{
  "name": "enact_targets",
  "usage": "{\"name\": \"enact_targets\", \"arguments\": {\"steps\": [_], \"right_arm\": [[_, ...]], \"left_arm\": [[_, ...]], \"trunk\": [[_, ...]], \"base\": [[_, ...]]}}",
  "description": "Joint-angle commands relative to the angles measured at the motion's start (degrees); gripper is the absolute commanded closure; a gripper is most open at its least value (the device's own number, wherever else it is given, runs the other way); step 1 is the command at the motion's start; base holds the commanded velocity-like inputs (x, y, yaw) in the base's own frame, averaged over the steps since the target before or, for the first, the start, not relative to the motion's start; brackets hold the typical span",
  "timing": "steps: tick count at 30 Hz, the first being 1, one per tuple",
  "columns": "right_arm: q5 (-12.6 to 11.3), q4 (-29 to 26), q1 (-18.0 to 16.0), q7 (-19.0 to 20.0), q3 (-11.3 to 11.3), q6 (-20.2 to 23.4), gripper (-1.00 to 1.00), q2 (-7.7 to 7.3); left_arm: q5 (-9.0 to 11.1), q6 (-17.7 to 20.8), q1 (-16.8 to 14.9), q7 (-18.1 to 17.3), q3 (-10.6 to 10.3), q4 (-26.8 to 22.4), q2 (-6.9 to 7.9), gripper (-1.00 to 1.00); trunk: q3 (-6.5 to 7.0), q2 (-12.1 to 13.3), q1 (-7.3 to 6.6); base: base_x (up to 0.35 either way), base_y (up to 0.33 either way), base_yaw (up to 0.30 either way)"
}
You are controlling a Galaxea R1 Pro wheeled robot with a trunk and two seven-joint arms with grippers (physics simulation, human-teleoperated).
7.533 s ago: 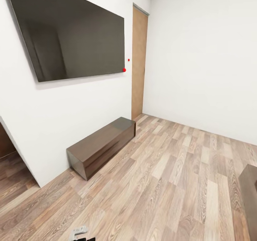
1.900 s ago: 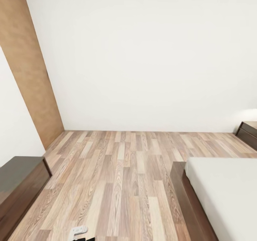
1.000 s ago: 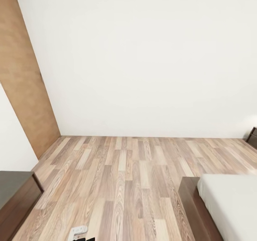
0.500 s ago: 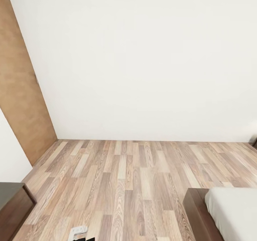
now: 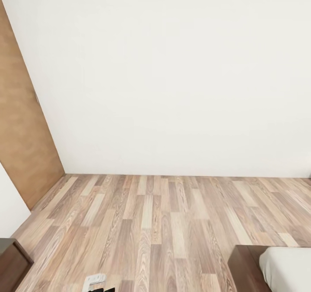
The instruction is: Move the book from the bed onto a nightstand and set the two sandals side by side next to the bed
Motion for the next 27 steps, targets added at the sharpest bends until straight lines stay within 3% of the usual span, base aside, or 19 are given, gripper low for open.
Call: {"name": "enact_targets", "arguments": {"steps": [1,27], "right_arm": [[-0.5,0.3,-0.1,0.3,-0.1,-0.3,-1.0,-0.03],[-0.5,0.3,-0.1,0.3,-0.1,-0.4,-1.0,-0.03]], "left_arm": [[0.2,-0.1,0.0,-0.2,0.1,0.1,0.02,-1.0],[0.2,-0.1,0.0,-0.2,0.1,0.1,0.02,-1.0]], "trunk": [[-0.06,0.0,0.03],[-0.06,0.0,0.03]], "base": [[0.329,0.0,0.0],[0.328,0.0,0.0]]}}
